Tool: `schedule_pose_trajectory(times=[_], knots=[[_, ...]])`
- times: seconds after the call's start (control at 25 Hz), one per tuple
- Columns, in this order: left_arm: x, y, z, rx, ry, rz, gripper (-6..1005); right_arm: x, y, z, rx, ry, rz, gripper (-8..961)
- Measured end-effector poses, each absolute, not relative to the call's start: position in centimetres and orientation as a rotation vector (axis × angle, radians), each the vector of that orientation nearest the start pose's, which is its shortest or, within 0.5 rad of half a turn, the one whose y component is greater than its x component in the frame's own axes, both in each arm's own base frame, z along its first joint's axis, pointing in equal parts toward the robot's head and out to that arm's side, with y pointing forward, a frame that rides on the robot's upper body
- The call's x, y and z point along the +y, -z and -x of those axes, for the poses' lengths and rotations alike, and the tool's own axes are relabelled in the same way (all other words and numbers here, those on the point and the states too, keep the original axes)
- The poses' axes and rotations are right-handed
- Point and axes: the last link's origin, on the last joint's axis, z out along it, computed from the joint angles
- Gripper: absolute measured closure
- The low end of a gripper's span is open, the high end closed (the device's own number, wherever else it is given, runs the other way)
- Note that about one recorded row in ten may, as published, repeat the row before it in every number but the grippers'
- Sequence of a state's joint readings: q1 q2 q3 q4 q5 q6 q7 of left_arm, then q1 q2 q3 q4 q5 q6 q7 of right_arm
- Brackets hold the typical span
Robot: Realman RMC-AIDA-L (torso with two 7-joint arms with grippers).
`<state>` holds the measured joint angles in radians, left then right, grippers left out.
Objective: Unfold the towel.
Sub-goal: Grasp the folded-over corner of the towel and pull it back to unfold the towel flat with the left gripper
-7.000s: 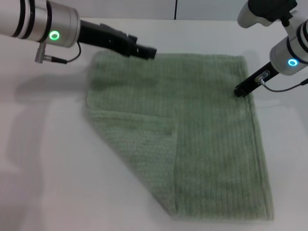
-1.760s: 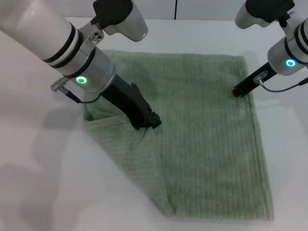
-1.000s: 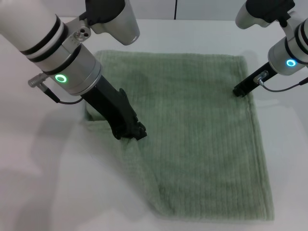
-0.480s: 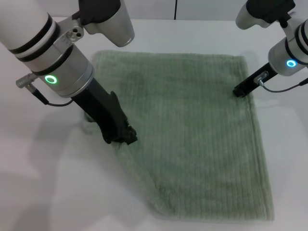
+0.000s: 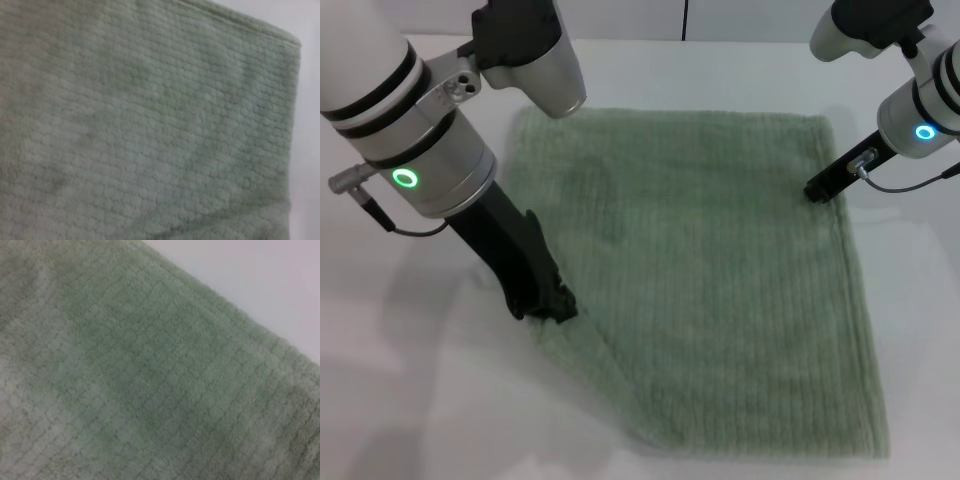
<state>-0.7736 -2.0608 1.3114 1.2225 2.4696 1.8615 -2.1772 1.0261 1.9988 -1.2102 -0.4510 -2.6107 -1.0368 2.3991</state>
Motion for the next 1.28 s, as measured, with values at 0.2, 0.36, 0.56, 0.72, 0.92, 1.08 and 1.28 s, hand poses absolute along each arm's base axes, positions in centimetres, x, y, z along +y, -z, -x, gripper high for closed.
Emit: schedule_pose_trajectory(times=[0.2,0.36,0.56,0.72,0.92,1.08,1.28], knots=[[33.4,0.0,15.2,-0.546,-0.725,3.091,893,44.2,3.5,-21.1,0.947,0.494,2.473,954],[32.9,0.6,15.3,-0.55,-0.793,3.103,891,44.2,3.5,-21.1,0.945,0.492,2.473,954],[32.5,1.2,15.5,-0.566,-0.857,3.103,888,44.2,3.5,-21.1,0.944,0.492,2.473,954],[32.2,1.7,15.6,-0.56,-0.908,3.112,885,44.2,3.6,-21.0,0.944,0.492,2.474,954],[31.8,2.4,15.6,-0.555,-0.98,3.106,882,44.2,3.7,-21.0,0.942,0.495,2.476,954],[32.0,2.6,15.4,-0.532,-0.972,3.095,879,44.1,3.7,-21.0,0.942,0.495,2.477,954],[32.9,2.7,15.2,-0.508,-0.886,3.06,876,44.1,3.8,-21.0,0.943,0.494,2.477,954]])
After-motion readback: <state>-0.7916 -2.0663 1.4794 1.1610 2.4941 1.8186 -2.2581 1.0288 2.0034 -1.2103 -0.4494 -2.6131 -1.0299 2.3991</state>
